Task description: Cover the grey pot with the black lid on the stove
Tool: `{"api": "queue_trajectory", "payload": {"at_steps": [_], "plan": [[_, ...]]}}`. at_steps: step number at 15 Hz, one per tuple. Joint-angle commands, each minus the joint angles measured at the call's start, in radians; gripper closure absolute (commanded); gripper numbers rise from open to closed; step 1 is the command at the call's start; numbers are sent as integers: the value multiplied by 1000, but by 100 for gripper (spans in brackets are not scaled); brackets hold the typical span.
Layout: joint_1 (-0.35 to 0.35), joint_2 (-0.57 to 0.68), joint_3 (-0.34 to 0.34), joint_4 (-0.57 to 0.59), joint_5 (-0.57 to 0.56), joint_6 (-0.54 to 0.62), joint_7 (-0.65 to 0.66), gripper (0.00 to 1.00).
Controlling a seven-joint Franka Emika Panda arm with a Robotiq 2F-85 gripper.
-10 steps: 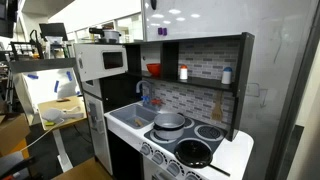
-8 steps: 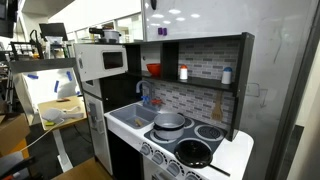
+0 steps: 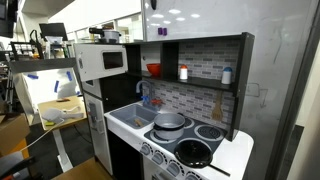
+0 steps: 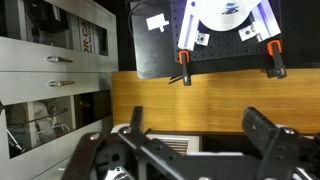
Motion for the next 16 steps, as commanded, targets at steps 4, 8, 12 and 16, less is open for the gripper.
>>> {"api": "queue_trajectory", "payload": {"at_steps": [4,8,12,16], "plan": [[46,53,-60,-39,-12,193,-8,0],[23,134,-115,-82,-15,419,-36,0],[-19,267,-198,-57,-9,596,-86,0],[-72,412,-274,7,4,722,-149,0]]}}
